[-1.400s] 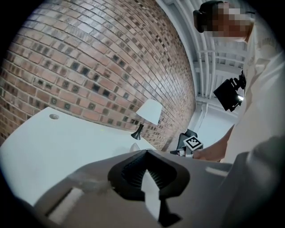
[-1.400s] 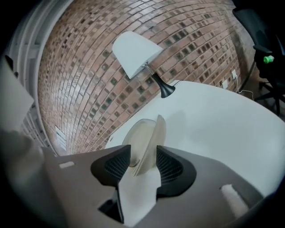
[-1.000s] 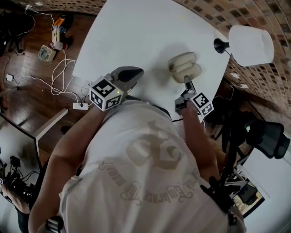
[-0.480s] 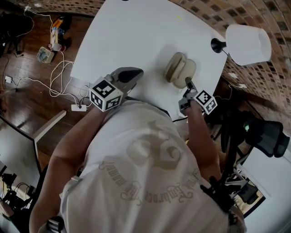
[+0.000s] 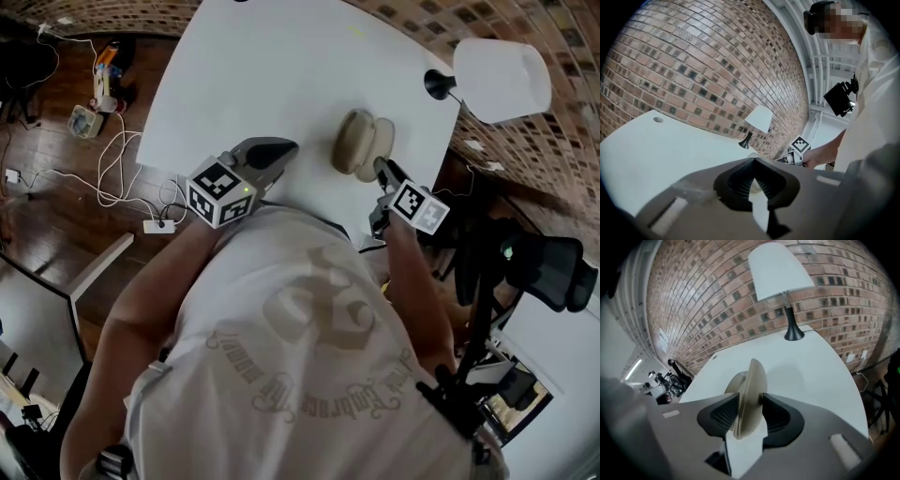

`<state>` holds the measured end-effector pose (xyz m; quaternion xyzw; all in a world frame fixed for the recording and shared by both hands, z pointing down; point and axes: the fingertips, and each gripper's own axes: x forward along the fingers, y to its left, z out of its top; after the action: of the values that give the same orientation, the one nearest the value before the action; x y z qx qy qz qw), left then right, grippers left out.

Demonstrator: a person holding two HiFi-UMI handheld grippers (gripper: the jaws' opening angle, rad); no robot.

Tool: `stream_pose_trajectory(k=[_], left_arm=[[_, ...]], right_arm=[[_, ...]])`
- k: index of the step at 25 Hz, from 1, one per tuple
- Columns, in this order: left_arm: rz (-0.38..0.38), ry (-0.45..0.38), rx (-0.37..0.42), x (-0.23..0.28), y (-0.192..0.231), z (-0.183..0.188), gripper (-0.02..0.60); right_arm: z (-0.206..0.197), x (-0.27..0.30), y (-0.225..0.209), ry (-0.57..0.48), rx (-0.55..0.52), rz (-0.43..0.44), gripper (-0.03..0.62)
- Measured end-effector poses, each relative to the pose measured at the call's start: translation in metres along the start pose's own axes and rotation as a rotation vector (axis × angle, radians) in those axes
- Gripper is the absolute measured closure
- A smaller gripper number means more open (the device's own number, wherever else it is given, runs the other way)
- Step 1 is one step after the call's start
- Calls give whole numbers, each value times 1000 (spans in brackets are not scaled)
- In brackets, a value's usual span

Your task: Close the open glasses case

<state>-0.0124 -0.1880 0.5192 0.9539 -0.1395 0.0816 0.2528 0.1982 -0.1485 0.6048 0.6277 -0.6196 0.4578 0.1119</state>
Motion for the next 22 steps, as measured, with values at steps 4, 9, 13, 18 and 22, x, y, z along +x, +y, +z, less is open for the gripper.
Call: stream_pose_trajectory(k=[4,9,13,18,22], left_arm=[[8,2,-2,-2,2,-2,577],[14,1,2,-5,1,-2,577],[26,0,4,-8,2,-1,577],[48,-5,-3,-15,5,-2,577],[65,-12,-13,-19,7,-4,577]], right_arm=[[4,1,28,7,-111,32,407],[2,9,57,13,-183,119,407],[1,21,74,25,-206,176,425],[-3,34,80,72,-253,191,491],[-5,42,80,104,-283,192,531]])
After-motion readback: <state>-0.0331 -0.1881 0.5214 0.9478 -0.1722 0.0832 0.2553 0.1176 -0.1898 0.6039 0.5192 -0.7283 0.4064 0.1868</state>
